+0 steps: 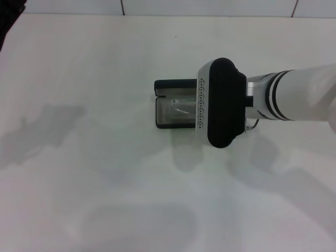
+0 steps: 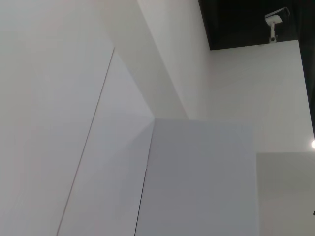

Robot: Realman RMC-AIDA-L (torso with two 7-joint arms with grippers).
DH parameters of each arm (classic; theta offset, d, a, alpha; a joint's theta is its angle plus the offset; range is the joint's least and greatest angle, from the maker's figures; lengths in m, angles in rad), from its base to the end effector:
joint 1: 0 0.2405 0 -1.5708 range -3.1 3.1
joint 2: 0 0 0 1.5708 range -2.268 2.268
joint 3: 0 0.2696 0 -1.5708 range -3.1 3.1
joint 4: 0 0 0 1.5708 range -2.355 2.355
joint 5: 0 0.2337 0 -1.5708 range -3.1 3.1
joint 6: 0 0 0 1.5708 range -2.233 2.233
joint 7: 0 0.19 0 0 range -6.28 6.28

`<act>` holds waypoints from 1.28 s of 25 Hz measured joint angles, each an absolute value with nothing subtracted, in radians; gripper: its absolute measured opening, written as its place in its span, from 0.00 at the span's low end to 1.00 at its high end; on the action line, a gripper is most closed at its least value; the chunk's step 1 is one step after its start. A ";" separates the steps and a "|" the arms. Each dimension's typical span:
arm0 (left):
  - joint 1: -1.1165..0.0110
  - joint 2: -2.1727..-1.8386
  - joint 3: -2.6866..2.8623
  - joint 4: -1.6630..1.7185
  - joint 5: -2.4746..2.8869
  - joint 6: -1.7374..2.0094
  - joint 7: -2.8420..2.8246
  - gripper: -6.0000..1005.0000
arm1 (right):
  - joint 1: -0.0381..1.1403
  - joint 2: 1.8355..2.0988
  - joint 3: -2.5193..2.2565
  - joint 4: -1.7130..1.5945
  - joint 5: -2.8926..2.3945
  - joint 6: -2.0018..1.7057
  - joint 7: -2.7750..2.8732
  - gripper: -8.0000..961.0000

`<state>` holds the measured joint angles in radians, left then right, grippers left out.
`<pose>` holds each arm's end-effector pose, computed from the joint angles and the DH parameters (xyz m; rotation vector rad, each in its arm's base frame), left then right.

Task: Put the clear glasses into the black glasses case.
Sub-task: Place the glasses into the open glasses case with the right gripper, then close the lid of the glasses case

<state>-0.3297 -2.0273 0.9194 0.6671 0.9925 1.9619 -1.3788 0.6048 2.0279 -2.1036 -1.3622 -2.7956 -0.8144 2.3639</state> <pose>-0.2076 0.3126 0.0823 -2.2270 -0.2529 -1.7981 0.1254 0.4026 -0.1542 -2.5050 -0.4701 -0.4787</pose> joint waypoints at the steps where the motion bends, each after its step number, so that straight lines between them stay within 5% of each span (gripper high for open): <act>1: -0.330 -2.028 0.919 0.665 0.992 1.962 -1.378 0.07 | 0.606 2.028 -2.105 -1.358 -2.796 -0.814 2.364 0.19; 22: -0.325 -2.031 0.919 0.656 0.992 1.962 -1.368 0.08 | 0.595 2.028 -2.124 -1.378 -2.804 -0.803 2.365 0.20; 32: -0.325 -2.020 0.918 0.658 0.992 1.962 -1.367 0.08 | 0.416 2.019 -2.069 -1.621 -2.636 -0.821 2.354 0.20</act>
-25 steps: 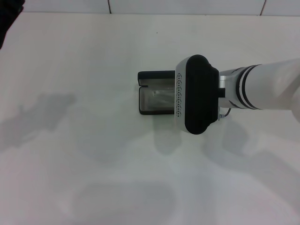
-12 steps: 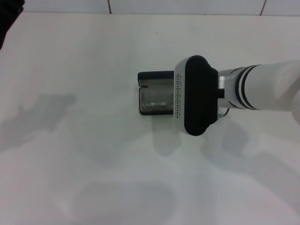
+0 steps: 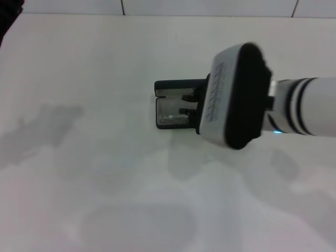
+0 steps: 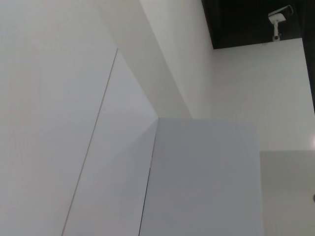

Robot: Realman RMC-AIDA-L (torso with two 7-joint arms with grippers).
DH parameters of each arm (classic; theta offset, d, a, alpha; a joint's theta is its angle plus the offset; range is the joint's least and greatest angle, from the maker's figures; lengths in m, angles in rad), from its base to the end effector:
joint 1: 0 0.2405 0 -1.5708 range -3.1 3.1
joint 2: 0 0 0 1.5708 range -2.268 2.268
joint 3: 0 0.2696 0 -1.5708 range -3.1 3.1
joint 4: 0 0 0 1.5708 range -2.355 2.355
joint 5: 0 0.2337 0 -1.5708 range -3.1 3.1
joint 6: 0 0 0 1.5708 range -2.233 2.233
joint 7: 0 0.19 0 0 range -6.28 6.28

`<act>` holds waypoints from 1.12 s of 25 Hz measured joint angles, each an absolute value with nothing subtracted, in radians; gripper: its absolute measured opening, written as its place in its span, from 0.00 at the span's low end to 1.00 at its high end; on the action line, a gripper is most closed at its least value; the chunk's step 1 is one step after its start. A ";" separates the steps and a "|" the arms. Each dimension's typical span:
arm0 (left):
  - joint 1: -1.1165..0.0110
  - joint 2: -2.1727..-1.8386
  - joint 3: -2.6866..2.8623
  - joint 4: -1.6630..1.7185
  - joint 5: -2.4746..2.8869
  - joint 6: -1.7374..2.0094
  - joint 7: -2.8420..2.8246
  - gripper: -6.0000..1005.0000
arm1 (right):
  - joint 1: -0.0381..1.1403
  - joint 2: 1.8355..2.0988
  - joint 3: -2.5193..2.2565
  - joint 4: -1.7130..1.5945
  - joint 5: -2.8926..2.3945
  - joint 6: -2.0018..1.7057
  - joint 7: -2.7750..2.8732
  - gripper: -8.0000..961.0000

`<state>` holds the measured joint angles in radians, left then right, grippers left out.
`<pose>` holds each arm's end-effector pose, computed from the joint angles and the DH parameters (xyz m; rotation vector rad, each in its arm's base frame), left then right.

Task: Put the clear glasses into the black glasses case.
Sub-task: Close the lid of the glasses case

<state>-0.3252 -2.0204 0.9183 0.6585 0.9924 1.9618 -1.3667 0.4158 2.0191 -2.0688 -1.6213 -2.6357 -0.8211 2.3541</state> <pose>-0.2115 0.3120 0.0837 -2.2207 -0.2516 -1.7840 0.0961 0.3615 -0.1332 -2.5791 -0.2875 -0.1590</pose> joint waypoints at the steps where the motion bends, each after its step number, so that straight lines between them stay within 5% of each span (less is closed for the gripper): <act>1: -0.325 -2.019 0.918 0.661 0.995 1.962 -1.367 0.08 | 0.385 2.016 -2.051 -1.658 -2.591 -0.828 2.345 0.20; 16: -0.463 -2.017 0.922 0.668 1.306 1.756 -1.388 0.09 | 0.040 2.012 -1.195 -1.786 -1.655 -1.554 1.974 0.19; 28: -0.724 -2.089 1.019 0.608 1.628 1.252 -1.404 0.25 | 0.006 2.012 -0.641 -1.354 -1.636 -1.862 1.785 0.19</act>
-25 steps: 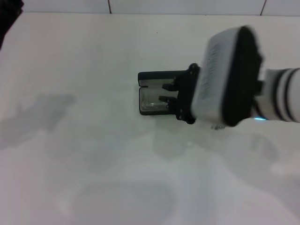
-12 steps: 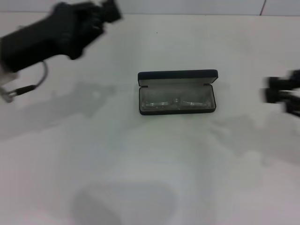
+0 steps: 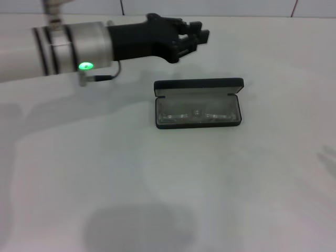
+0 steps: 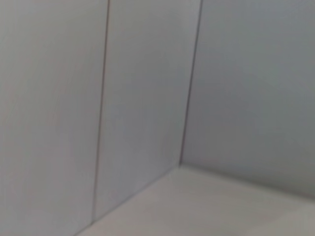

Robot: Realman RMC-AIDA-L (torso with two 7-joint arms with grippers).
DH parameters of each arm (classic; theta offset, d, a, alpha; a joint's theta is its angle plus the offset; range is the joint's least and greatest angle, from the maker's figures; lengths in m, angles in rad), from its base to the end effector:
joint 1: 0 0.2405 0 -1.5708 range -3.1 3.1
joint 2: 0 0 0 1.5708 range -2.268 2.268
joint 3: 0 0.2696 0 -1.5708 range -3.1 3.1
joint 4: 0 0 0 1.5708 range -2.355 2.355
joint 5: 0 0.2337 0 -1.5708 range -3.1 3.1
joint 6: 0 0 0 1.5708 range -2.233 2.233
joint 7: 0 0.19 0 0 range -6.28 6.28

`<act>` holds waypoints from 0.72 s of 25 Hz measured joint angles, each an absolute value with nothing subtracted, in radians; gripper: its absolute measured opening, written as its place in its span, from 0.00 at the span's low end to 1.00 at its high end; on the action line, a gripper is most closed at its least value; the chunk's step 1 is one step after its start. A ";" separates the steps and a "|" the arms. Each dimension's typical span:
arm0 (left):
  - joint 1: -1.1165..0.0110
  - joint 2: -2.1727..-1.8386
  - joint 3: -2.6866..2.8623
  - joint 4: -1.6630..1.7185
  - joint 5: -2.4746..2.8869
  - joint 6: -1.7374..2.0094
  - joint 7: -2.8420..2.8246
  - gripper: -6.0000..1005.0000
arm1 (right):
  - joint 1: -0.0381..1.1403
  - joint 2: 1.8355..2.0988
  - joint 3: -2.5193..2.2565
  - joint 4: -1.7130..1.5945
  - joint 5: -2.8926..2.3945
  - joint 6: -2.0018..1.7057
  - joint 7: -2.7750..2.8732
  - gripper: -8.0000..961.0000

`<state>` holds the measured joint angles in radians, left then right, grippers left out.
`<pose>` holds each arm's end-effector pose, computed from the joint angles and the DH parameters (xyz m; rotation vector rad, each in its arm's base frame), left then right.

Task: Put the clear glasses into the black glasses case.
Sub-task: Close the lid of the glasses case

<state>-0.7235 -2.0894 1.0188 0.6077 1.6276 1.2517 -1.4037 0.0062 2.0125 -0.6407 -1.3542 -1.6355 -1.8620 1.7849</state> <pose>-0.1579 0.4462 -0.0761 -2.6647 -0.4402 -0.8286 0.3001 0.2505 0.1307 -2.4263 0.7240 0.7372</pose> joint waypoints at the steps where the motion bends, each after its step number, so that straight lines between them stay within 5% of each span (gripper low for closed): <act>1: -0.742 -2.089 1.047 0.589 1.629 1.204 -1.404 0.25 | 0.006 2.013 -0.626 -1.330 -1.635 -1.865 1.775 0.19; 18: -0.805 -2.090 1.267 0.511 1.653 0.974 -1.444 0.24 | 0.074 2.010 -0.589 -1.143 -1.660 -1.851 1.687 0.20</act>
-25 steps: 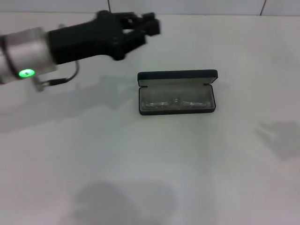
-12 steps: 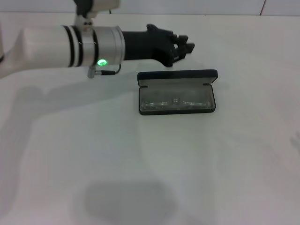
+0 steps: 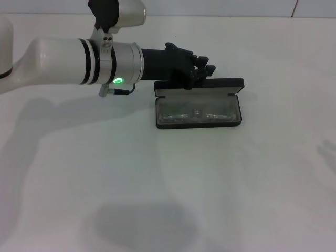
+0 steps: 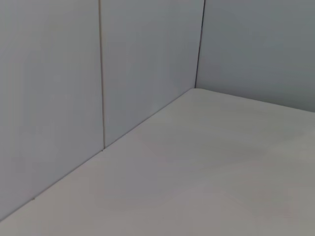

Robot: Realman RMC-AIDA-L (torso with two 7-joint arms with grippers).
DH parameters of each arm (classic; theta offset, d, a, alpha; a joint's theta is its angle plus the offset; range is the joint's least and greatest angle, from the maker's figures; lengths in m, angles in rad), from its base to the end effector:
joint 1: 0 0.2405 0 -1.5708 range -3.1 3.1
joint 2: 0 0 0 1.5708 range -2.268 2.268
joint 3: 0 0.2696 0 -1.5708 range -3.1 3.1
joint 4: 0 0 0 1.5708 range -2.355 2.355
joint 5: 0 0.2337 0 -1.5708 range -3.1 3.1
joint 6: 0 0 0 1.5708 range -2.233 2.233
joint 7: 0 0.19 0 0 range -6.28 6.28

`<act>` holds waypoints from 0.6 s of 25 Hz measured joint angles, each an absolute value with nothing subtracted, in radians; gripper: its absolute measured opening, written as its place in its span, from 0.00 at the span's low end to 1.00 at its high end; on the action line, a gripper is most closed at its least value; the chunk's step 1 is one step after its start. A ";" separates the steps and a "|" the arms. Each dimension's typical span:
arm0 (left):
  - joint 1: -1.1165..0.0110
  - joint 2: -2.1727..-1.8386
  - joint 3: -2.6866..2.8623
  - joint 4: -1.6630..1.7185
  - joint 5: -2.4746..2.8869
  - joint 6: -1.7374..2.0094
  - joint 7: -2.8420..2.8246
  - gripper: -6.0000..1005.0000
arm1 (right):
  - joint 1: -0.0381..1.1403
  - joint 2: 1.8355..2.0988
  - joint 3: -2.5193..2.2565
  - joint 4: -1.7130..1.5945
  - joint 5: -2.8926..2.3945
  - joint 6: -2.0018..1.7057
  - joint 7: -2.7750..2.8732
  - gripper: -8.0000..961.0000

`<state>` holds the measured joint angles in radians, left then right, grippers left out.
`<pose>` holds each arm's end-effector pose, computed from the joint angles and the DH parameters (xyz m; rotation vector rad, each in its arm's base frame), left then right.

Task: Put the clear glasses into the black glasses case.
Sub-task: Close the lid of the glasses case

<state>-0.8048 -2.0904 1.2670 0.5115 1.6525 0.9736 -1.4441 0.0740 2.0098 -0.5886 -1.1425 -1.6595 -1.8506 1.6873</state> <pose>-0.1686 0.4569 -0.1333 -2.7188 -0.4406 -0.4642 0.3199 0.2635 0.1153 -2.3781 0.7689 0.8543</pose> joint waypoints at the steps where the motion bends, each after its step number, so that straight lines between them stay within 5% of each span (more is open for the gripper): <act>1: -0.804 -2.090 1.267 0.511 1.653 0.975 -1.444 0.24 | 0.077 2.010 -0.590 -1.142 -1.662 -1.850 1.687 0.20; 15: -0.809 -2.089 1.269 0.484 1.707 0.974 -1.470 0.24 | 0.091 2.011 -0.597 -1.105 -1.672 -1.834 1.671 0.20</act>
